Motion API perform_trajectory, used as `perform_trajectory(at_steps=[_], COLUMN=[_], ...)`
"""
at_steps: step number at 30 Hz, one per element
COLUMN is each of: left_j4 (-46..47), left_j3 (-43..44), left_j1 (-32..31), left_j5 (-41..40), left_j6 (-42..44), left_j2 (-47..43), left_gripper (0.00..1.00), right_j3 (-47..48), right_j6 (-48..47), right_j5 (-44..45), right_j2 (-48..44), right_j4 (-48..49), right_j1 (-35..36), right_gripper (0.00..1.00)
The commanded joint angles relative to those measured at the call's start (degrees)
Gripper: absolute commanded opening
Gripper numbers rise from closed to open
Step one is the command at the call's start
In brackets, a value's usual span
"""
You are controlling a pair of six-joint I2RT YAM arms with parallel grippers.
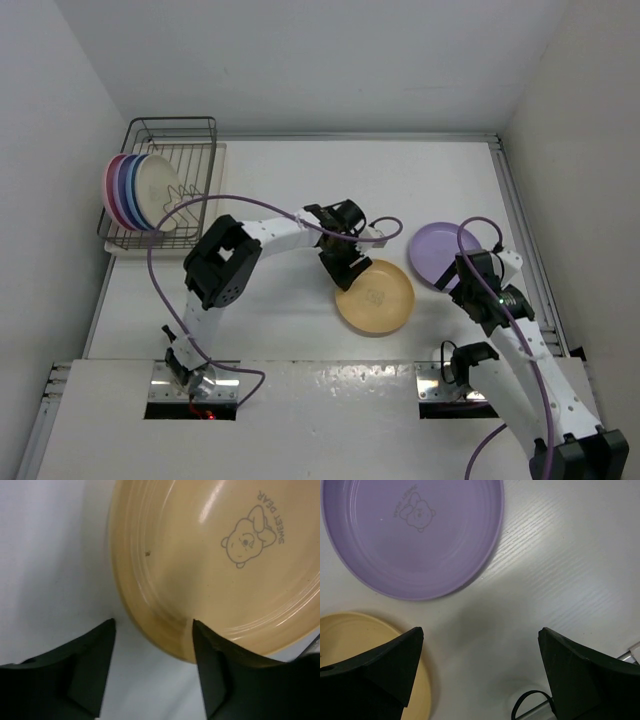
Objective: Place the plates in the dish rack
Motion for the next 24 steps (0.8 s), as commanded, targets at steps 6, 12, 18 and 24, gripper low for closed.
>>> perform_trajectory(at_steps=[6,12,18,24], left_j4=[-3.45,-9.26,-6.91,24.26], left_j3=[4.37,11.76,18.18,6.69], left_j1=[-0.2,7.96,16.68,23.01], left_j5=[-7.16,-19.01,-52.56,-84.67], left_j6=[-1.29,-0.24,6.25,28.64], left_j2=[0.64,-8.75,-21.04,-31.69], left_gripper=[0.09,0.0,0.0,0.0], right_j3=[0.77,2.61,3.41,5.07], right_j6=[-0.56,-2.93,-4.34,-5.13], right_j5=[2.0,2.18,2.53,0.07], right_j2=[0.08,2.1,3.6,7.54], right_j4=[2.01,3.42,6.4,9.22], right_j1=[-0.22,-0.21,-0.39,-0.3], right_gripper=[0.97,0.97,0.97,0.96])
